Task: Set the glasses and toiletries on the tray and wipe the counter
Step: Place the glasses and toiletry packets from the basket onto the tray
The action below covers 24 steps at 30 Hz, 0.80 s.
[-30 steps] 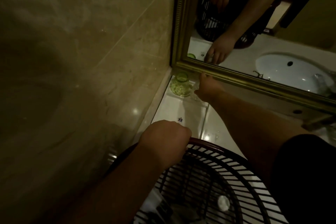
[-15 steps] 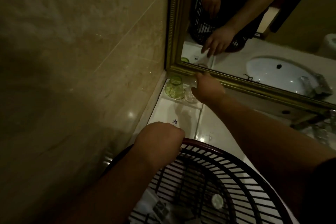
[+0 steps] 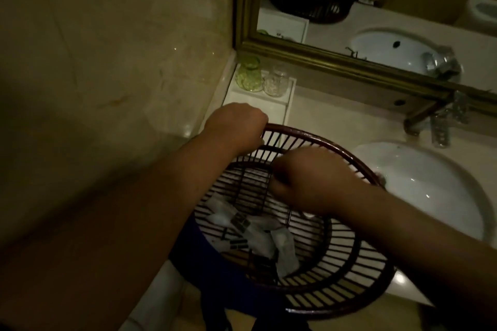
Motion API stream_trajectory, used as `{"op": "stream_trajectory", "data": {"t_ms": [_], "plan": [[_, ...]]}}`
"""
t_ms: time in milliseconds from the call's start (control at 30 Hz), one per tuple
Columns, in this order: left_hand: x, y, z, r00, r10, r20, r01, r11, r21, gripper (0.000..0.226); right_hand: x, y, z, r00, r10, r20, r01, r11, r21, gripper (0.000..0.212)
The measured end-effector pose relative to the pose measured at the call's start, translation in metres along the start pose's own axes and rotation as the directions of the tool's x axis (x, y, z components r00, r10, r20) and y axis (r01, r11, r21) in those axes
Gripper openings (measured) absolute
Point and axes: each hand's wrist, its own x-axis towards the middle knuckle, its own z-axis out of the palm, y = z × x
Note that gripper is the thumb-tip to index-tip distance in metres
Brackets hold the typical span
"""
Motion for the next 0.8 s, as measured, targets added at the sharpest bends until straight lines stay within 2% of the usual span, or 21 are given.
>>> {"op": "stream_trajectory", "data": {"t_ms": [67, 133, 233, 300, 433, 600, 800], "plan": [[0.0, -0.001, 0.0, 1.0, 0.007, 0.0, -0.007, 1.0, -0.008, 0.018, -0.002, -0.011, 0.037, 0.965, -0.078, 0.249, 0.084, 0.996, -0.016, 0.027], [0.0, -0.001, 0.001, 1.0, 0.012, -0.009, -0.012, 1.0, -0.008, 0.019, 0.007, -0.018, 0.07, 0.884, -0.106, 0.455, 0.123, 0.992, -0.008, 0.03], [0.0, -0.002, 0.001, 1.0, 0.02, -0.014, -0.02, 1.0, -0.02, 0.019, 0.031, -0.028, 0.111, 0.753, -0.116, 0.648, 0.17, 0.985, -0.021, 0.038], [0.0, -0.003, 0.0, 1.0, 0.02, -0.017, -0.02, 1.0, -0.024, 0.019, 0.046, -0.036, 0.126, 0.751, -0.107, 0.652, 0.146, 0.989, -0.006, 0.039], [0.001, -0.002, 0.0, 1.0, 0.021, -0.024, -0.021, 1.0, -0.011, 0.019, 0.07, -0.045, 0.131, 0.793, -0.052, 0.607, -0.056, 0.986, 0.157, 0.052], [0.002, -0.003, 0.002, 1.0, 0.009, -0.026, -0.01, 1.0, -0.007, 0.017, 0.088, -0.045, 0.157, 0.751, 0.127, 0.648, -0.296, 0.942, 0.158, 0.058], [0.001, -0.003, 0.001, 1.0, -0.001, -0.024, 0.0, 1.0, -0.015, 0.02, 0.079, -0.031, 0.148, 0.836, 0.043, 0.547, -0.146, 0.979, 0.146, 0.028]]}}
